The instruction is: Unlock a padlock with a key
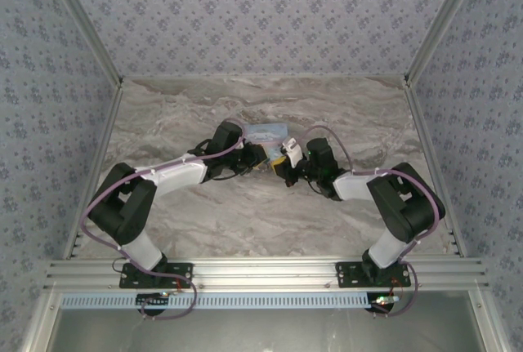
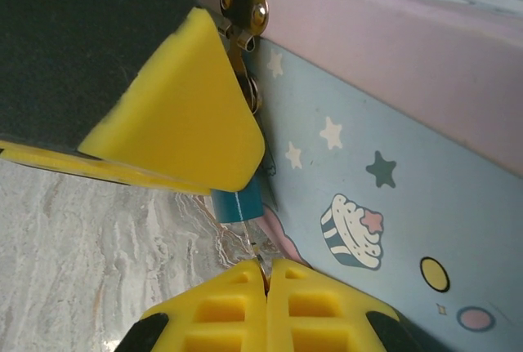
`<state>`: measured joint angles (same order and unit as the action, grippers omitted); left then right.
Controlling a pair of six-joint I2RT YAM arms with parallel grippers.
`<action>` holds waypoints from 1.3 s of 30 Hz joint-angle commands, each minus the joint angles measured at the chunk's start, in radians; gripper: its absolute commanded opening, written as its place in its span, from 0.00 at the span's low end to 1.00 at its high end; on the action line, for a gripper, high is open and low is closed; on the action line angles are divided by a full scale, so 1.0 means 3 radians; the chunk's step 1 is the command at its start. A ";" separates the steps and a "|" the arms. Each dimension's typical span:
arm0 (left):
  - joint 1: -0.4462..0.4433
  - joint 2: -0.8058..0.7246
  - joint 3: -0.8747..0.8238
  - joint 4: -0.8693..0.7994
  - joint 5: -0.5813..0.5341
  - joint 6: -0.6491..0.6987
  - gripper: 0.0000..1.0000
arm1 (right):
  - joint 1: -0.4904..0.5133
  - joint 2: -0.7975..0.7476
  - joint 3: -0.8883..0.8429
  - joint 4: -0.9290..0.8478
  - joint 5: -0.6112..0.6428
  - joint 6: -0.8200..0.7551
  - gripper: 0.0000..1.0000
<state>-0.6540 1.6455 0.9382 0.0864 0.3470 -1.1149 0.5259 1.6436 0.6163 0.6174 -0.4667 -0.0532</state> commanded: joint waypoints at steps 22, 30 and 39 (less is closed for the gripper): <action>-0.0213 0.0034 -0.0004 0.0145 0.0449 0.0086 0.22 | 0.0026 -0.0087 0.0376 0.0496 -0.0357 0.0523 0.00; -0.0233 0.0078 -0.0015 0.0183 0.0457 0.0074 0.22 | 0.0031 -0.0071 0.0419 0.0432 -0.0236 0.0481 0.00; -0.0187 0.0116 0.0001 0.0155 0.0312 0.0152 0.29 | 0.0051 -0.0131 0.0217 0.0126 -0.0038 0.0727 0.00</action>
<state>-0.6598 1.6562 0.9398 0.1280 0.3325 -1.0988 0.5224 1.6424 0.6525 0.5880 -0.5014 0.1177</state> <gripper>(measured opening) 0.294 0.061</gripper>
